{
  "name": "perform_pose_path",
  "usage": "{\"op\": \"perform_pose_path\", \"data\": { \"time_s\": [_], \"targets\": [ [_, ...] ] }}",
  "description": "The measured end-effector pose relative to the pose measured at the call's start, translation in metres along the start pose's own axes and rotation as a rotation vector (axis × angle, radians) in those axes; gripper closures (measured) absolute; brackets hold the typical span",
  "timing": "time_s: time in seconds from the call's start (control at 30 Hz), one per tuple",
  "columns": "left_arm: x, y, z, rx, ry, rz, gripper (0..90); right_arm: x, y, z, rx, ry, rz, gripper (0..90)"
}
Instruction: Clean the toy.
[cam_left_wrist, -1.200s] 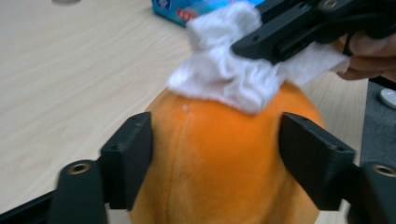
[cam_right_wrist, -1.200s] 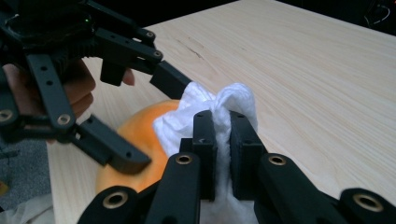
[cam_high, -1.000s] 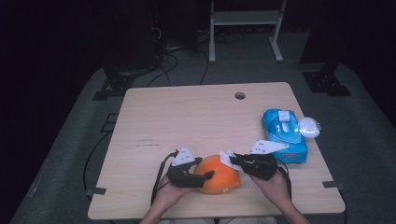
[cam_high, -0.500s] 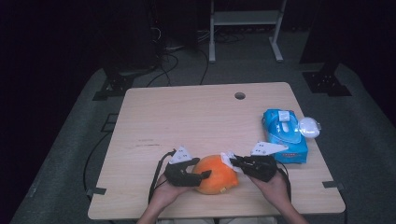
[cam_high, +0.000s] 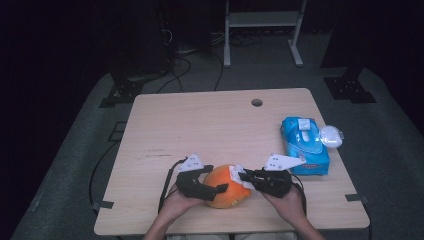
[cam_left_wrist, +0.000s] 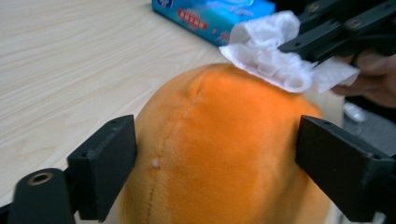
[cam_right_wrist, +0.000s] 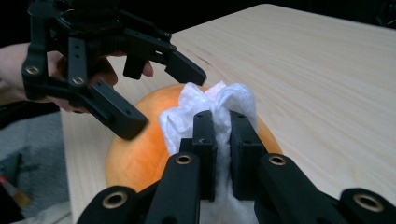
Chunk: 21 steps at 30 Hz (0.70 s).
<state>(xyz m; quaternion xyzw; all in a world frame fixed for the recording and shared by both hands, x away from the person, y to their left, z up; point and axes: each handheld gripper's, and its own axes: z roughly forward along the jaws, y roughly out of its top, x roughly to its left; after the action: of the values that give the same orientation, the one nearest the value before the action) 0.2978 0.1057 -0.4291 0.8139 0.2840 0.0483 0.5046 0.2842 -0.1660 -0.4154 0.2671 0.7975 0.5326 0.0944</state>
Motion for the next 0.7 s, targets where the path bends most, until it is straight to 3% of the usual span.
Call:
{"op": "perform_pose_path", "data": {
  "time_s": [0.03,0.1,0.17,0.27,0.33,0.4,0.5,0.57,0.63,0.7],
  "targets": [
    [0.001,-0.001,0.0,0.006,0.011,0.0,19.3,0.0,0.0,0.001,0.006,-0.008,-0.013,81.8],
    [0.004,-0.003,-0.001,0.008,0.027,-0.014,29.3,-0.006,-0.003,0.001,0.009,-0.009,0.019,81.8],
    [0.006,-0.003,-0.003,0.01,0.047,-0.029,32.7,-0.013,-0.006,0.0,0.019,-0.024,0.043,81.9],
    [0.012,-0.006,-0.007,0.004,0.061,-0.068,34.1,-0.009,-0.006,-0.005,0.006,-0.007,0.041,81.8],
    [0.016,-0.008,-0.009,-0.004,0.059,-0.093,34.4,0.0,-0.003,-0.006,-0.023,0.04,0.003,81.7],
    [0.018,-0.009,-0.011,-0.008,0.053,-0.102,34.3,0.006,-0.001,-0.005,-0.025,0.047,-0.039,81.6],
    [0.017,-0.009,-0.011,-0.012,0.053,-0.099,34.3,-0.005,-0.005,-0.004,-0.002,0.011,0.004,81.7],
    [0.017,-0.01,-0.01,-0.017,0.052,-0.106,34.1,-0.016,-0.01,-0.003,0.037,-0.042,0.036,81.8],
    [0.014,-0.009,-0.009,-0.023,0.052,-0.101,33.4,-0.021,-0.013,-0.002,0.033,-0.03,0.083,81.8],
    [0.009,-0.01,-0.005,-0.031,0.05,-0.08,31.0,-0.013,-0.008,0.0,0.019,-0.027,0.051,81.7]
  ]
}}
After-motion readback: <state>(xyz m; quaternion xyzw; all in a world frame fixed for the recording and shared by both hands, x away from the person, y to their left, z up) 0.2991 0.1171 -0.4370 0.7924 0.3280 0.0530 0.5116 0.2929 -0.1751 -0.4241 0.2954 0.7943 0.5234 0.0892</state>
